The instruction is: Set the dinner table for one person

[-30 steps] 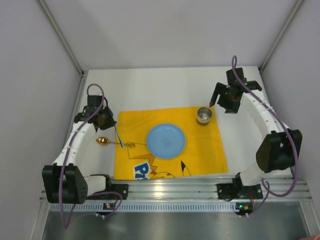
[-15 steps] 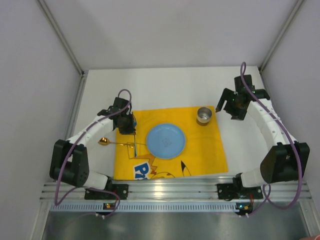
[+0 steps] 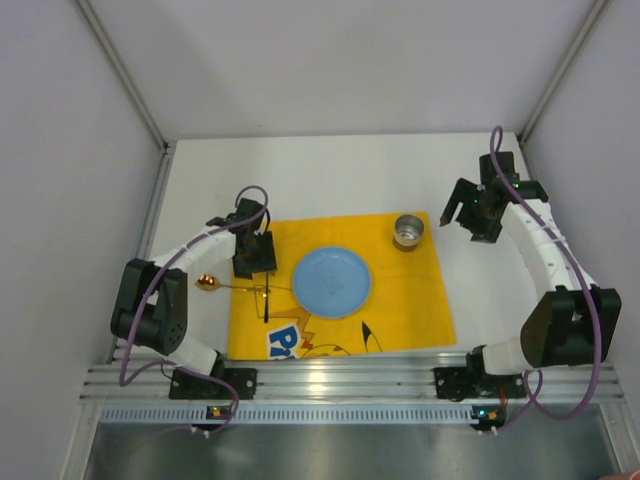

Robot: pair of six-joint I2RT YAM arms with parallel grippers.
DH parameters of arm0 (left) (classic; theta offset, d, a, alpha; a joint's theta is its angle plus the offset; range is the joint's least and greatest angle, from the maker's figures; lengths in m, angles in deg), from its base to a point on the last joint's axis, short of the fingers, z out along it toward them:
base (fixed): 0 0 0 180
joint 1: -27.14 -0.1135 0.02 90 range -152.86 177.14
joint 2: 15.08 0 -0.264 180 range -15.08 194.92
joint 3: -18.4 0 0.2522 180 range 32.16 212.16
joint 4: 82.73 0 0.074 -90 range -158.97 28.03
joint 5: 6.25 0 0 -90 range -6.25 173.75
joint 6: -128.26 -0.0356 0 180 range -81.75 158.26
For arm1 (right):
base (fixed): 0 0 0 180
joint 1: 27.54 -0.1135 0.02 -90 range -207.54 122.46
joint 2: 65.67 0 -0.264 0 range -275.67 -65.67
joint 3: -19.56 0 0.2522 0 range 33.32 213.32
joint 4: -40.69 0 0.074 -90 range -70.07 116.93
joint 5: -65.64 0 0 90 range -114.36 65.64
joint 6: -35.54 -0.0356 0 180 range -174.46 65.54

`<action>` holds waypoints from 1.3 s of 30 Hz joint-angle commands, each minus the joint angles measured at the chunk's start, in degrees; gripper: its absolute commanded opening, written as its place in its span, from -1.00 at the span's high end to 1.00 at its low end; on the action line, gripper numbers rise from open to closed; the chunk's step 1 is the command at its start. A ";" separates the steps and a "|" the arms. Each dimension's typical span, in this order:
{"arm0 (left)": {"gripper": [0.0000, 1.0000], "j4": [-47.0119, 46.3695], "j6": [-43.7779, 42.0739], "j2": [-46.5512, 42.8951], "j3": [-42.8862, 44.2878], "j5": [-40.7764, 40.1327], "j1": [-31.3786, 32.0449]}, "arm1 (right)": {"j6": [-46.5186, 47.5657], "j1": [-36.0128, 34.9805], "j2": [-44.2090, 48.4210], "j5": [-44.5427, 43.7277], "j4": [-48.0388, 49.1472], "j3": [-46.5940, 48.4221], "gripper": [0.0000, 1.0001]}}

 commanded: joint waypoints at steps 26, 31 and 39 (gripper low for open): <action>0.10 -1.71 -1.38 16.70 22.62 -10.10 -13.51 | 1.71 1.18 -0.68 3.84 1.23 -1.08 -0.61; 0.17 -3.20 -2.96 17.14 20.87 -9.31 -16.06 | 1.62 1.80 -2.00 3.75 1.15 -0.29 -0.61; 0.20 -10.23 -4.28 16.44 17.08 -1.94 -17.30 | 1.53 1.89 -4.11 3.48 0.88 1.03 -0.60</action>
